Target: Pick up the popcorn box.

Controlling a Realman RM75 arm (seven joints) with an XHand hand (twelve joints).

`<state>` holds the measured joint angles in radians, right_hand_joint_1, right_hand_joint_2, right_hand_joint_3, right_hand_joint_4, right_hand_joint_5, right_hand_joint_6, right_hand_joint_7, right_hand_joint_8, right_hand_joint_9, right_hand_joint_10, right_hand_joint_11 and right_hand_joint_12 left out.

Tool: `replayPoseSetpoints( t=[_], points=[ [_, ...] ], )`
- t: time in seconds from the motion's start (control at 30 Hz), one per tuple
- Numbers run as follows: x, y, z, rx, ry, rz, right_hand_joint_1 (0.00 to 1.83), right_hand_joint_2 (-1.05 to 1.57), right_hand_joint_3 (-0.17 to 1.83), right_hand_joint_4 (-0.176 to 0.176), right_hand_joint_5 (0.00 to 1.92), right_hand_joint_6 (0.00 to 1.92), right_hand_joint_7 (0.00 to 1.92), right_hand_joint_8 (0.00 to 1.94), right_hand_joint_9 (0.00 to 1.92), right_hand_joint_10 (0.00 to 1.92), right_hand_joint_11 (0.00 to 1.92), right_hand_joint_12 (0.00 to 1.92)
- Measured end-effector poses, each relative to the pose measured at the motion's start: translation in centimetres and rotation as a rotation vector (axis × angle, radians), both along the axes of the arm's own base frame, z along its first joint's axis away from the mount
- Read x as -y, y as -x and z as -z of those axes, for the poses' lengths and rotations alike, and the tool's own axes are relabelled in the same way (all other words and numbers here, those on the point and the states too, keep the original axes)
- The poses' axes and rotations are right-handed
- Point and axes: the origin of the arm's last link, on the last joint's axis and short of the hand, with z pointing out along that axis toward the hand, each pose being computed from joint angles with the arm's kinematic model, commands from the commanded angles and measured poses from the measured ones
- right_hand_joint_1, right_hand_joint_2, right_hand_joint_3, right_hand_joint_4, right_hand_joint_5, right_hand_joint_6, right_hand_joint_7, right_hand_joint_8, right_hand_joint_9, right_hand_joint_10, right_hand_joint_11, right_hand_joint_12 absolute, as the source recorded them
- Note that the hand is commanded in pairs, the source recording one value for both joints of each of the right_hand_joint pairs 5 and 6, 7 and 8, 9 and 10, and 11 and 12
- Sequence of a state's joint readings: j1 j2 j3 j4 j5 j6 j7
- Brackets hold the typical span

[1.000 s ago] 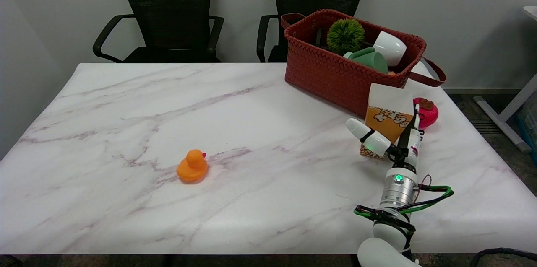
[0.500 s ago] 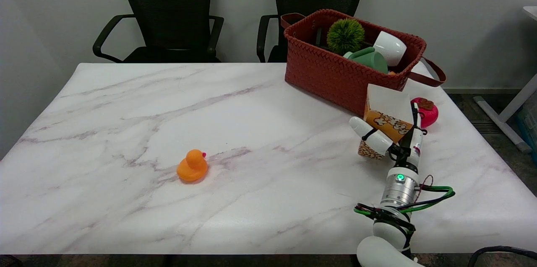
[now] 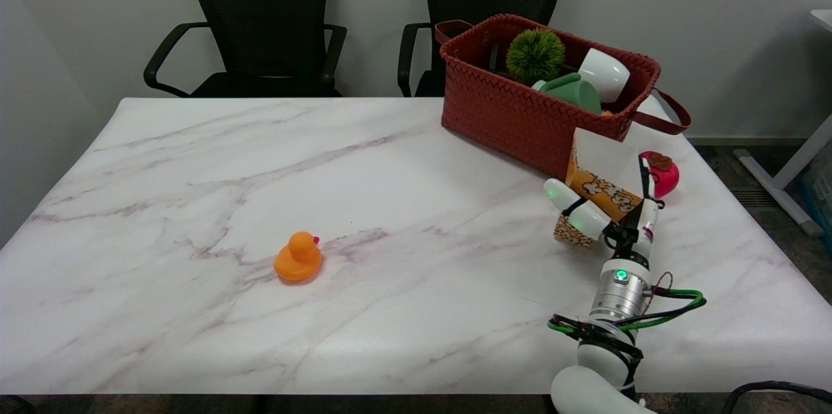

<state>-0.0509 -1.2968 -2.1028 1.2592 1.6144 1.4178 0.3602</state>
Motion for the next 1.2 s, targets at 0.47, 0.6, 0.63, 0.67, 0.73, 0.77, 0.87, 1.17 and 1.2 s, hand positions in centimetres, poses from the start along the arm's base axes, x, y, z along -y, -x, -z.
replayPoseSetpoints(
  t=[0.47,0.6,0.63,0.67,0.73,0.77,0.87,1.17,1.2],
  points=[
    [0.3,-0.6,0.3,0.006,-0.006,-0.025,1.11,0.45,0.14,0.000,0.43,0.43,1.14,1.14,0.89,0.89,0.91,0.91],
    [0.4,-0.8,0.4,0.006,-0.010,-0.033,1.11,0.44,0.15,0.000,0.50,0.50,1.19,1.19,0.94,0.94,0.95,0.95],
    [0.4,-0.9,0.4,0.005,-0.012,-0.036,1.11,0.44,0.16,0.000,0.52,0.52,1.20,1.20,0.95,0.95,0.95,0.95],
    [0.5,-0.9,0.4,0.005,-0.013,-0.039,1.11,0.44,0.16,0.000,0.55,0.55,1.20,1.20,0.96,0.96,0.96,0.96],
    [0.5,-1.0,0.5,0.003,-0.015,-0.043,1.11,0.44,0.17,0.000,0.57,0.57,1.21,1.21,0.96,0.96,0.97,0.97],
    [0.6,-1.1,0.5,0.002,-0.016,-0.046,1.11,0.44,0.18,0.000,0.57,0.57,1.21,1.21,0.96,0.96,0.97,0.97],
    [0.7,-1.3,0.6,-0.001,-0.021,-0.055,1.11,0.43,0.19,0.000,0.58,0.58,1.21,1.21,0.97,0.97,0.98,0.98],
    [1.2,-2.6,1.0,-0.022,-0.045,-0.099,1.11,0.43,0.23,0.000,0.56,0.56,1.22,1.22,0.98,0.98,1.01,1.01],
    [1.3,-2.8,1.1,-0.026,-0.048,-0.106,1.11,0.43,0.23,0.000,0.56,0.56,1.22,1.22,0.98,0.98,1.01,1.01]
  ],
)
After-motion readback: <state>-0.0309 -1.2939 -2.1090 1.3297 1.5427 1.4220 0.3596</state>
